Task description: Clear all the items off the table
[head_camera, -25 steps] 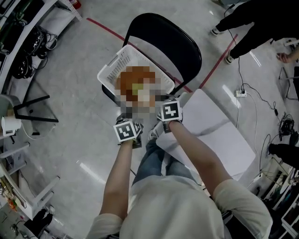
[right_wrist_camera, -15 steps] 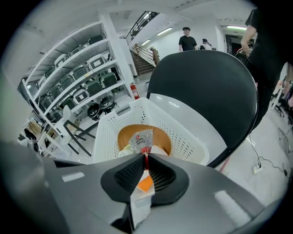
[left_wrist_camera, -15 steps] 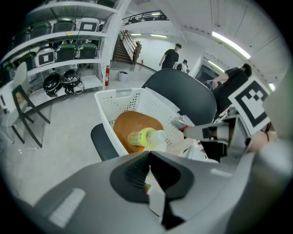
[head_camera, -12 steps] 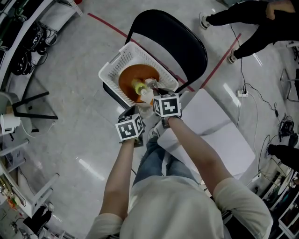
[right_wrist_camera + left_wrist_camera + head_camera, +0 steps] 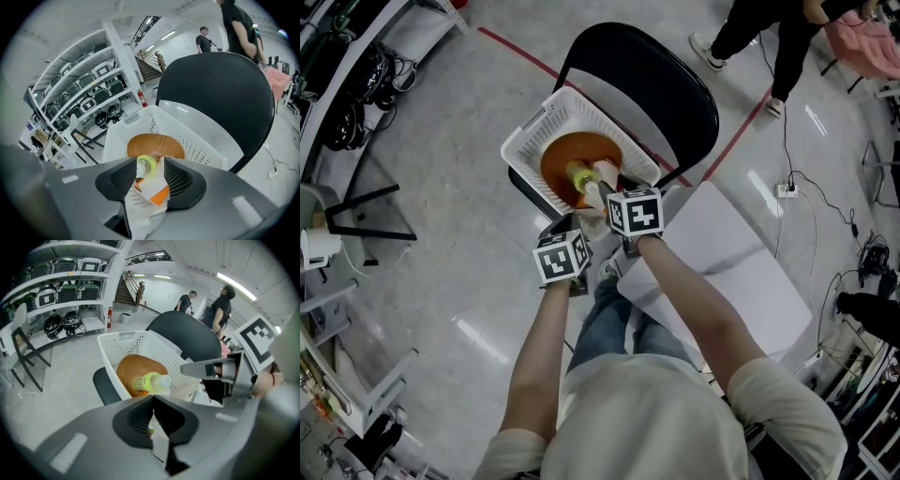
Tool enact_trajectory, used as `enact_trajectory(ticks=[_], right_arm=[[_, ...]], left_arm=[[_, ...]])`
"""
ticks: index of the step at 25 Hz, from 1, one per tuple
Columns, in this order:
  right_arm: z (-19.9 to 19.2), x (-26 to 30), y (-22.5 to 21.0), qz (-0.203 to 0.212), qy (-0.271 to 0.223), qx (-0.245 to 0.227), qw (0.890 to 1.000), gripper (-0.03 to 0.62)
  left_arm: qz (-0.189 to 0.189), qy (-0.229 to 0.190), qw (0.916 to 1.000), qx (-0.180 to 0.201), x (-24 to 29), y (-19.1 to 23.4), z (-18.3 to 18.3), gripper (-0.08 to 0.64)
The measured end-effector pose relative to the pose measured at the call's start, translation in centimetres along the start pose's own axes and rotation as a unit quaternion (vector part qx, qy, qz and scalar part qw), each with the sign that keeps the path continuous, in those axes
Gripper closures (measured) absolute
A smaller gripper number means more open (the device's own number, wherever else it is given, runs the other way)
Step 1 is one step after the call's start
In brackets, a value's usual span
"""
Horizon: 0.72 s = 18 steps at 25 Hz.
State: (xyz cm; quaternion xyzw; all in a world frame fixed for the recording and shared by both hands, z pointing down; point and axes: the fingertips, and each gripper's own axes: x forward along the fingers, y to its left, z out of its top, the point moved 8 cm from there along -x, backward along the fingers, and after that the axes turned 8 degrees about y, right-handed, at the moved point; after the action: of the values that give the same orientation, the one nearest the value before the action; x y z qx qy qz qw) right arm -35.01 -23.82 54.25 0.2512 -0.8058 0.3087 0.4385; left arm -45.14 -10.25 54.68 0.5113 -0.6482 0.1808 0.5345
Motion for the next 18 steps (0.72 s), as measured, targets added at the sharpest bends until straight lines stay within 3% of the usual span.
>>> enact_trajectory(ticks=[18], right_arm=[[-1.5, -2.3, 0.6, -0.018, -0.002, 0.006, 1.000, 0.437]], left_arm=[[-0.011, -0.011, 0.9998, 0.012, -1.5, -1.1, 0.0, 0.551]])
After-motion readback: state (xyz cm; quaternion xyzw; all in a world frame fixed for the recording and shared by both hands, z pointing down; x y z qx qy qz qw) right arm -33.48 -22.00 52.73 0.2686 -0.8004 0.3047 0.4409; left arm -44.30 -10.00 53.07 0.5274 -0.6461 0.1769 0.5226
